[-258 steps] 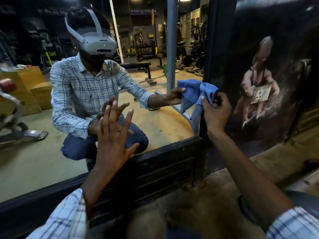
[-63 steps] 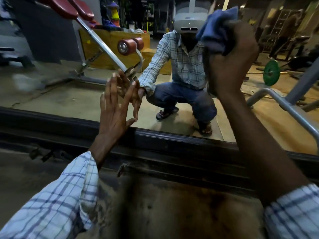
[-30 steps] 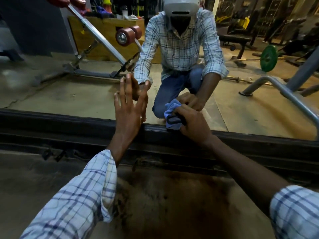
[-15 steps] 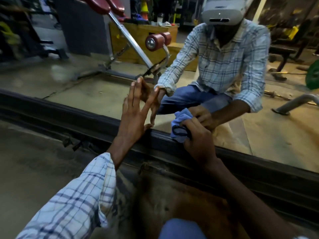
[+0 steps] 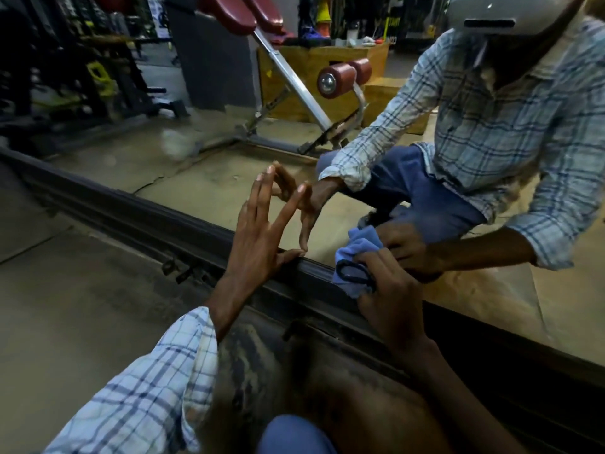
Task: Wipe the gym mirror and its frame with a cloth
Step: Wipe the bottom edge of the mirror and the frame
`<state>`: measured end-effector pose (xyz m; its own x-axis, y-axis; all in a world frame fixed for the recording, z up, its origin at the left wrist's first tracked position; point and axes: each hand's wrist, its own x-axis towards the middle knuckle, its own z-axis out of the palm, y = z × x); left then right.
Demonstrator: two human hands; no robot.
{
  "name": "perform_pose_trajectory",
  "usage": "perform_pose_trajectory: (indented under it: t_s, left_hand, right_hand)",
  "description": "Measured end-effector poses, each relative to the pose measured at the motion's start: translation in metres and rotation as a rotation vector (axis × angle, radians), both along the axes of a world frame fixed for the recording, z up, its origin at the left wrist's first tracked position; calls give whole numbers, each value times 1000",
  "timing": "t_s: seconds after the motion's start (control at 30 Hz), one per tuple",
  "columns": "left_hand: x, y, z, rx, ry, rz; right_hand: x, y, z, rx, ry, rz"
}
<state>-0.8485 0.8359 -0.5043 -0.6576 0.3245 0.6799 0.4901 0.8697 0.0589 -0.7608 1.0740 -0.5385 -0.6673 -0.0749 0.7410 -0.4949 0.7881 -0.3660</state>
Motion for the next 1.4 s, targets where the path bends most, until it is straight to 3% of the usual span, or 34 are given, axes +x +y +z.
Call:
perform_pose_trajectory:
  t_s: [0.17, 0.3, 0.37, 0.47, 0.63, 0.7, 0.77, 0.83, 0.9, 1.07, 1.17, 1.33, 1.4]
  left_hand:
    - [-10, -19, -12, 14, -8, 36]
    - [-18, -29, -10, 31, -10, 13]
    - [-22, -33, -10, 33, -7, 0]
    - [-29, -43, -11, 38, -10, -23]
    - [-38, -59, -7, 53, -12, -26]
    - [-40, -66, -2, 44, -14, 2]
    - [-42, -71, 0, 19, -19, -5]
    - [-44, -74, 0, 12, -19, -11]
    - [-46, -76, -2, 21, -27, 12]
    - [-52, -89, -3, 13, -9, 12]
    - [-58, -101, -1, 10, -7, 37]
    - [-66, -111, 0, 29, -5, -11]
    - [-70, -116, -3, 58, -3, 8]
  right_hand:
    - [-5, -1, -6, -11, -8, -28]
    - [-3, 0, 42, -70, 203, -55]
    - [-10, 6, 76, -173, 344, -172]
    - [-20, -16, 94, -288, 401, -227]
    - [-41, -74, 14, 94, 13, 12]
    - [-44, -76, 23, 91, -3, 35]
    - [-42, -72, 62, 32, 133, 28]
    - [-46, -63, 113, -87, 347, -131]
    - [-53, -64, 136, -162, 411, -230]
    - [-61, -115, 21, 271, -41, 55]
    - [-67, -121, 11, 269, -135, 32]
    - [-73, -113, 110, -16, 293, -160]
    - [-79, -120, 123, -65, 338, -230]
